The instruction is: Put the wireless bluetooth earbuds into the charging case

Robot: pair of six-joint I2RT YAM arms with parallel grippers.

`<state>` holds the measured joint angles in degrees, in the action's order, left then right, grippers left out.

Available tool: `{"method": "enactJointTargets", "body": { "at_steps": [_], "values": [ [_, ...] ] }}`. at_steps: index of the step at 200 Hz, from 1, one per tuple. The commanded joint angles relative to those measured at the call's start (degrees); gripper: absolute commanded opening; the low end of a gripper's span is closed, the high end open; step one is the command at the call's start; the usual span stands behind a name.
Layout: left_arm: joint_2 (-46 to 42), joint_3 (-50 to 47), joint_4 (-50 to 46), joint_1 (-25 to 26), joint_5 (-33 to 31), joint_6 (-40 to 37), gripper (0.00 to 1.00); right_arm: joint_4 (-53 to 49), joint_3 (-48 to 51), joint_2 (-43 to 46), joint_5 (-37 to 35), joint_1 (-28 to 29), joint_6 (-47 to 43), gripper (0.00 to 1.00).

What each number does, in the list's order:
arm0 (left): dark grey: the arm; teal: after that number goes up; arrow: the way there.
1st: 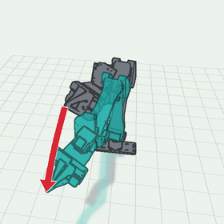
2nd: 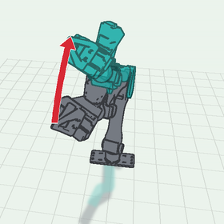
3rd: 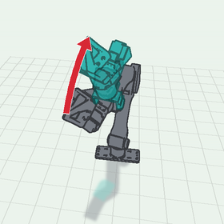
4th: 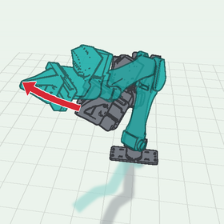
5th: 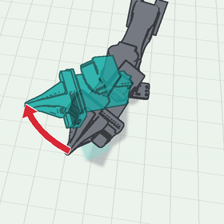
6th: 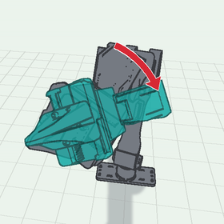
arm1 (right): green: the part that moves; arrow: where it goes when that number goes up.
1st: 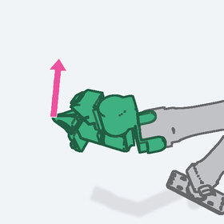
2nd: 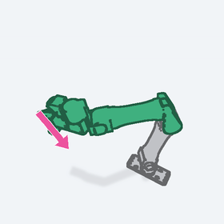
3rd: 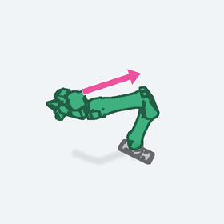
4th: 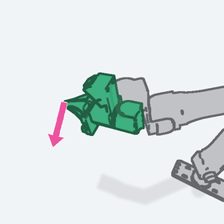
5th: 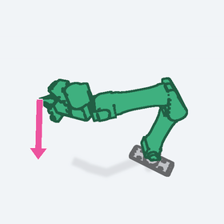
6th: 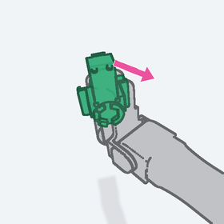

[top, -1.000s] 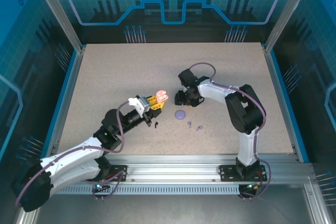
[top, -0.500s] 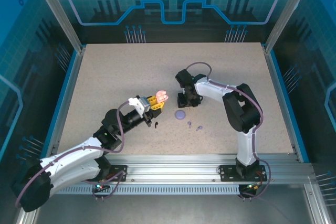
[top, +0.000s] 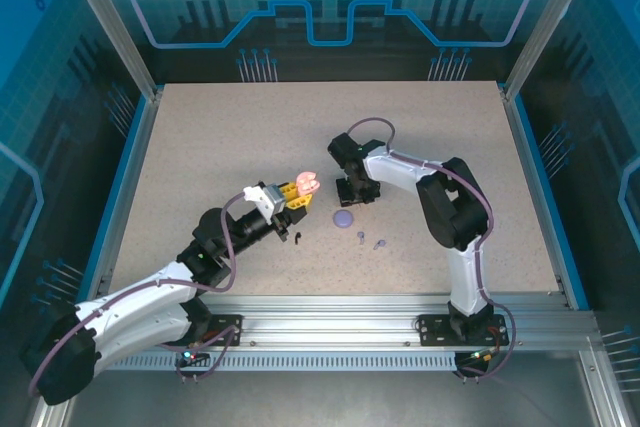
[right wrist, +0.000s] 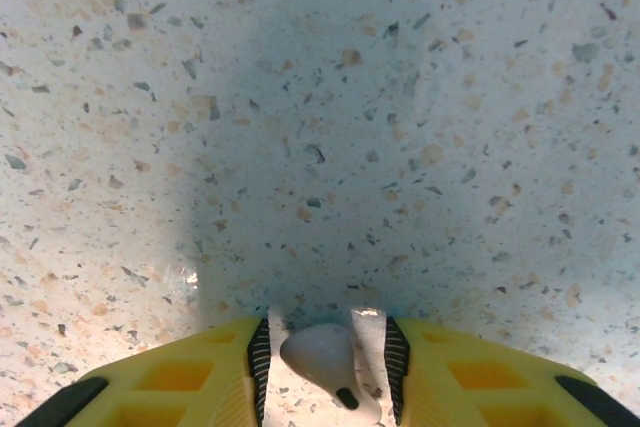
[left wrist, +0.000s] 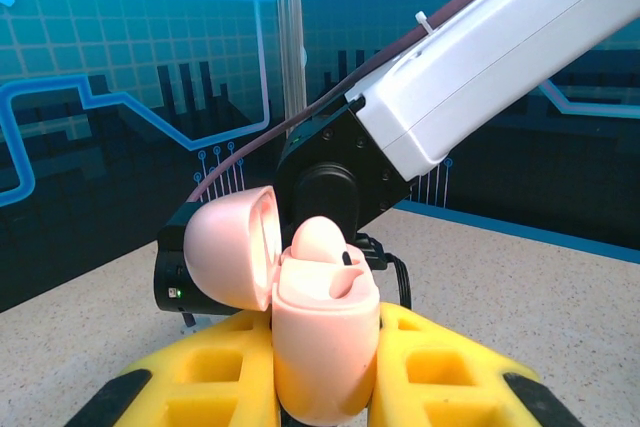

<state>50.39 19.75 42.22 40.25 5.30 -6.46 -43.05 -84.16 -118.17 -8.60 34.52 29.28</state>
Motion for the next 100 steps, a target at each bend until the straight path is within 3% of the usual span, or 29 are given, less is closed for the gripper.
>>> {"method": "enactJointTargets", "body": {
  "at_steps": [1, 100],
  "values": [
    [-1.01, 0.29, 0.23, 0.29, -0.95, -1.36, 0.04, -1.43, -1.60, -2.49, -1.11, 0.83, -0.31, 0.38],
    [-1.21, 0.57, -0.03, 0.30, -1.08, -1.53, 0.04, -1.43, -2.72, -3.35, -2.03, 0.85, -0.53, 0.30]
  ]
}}
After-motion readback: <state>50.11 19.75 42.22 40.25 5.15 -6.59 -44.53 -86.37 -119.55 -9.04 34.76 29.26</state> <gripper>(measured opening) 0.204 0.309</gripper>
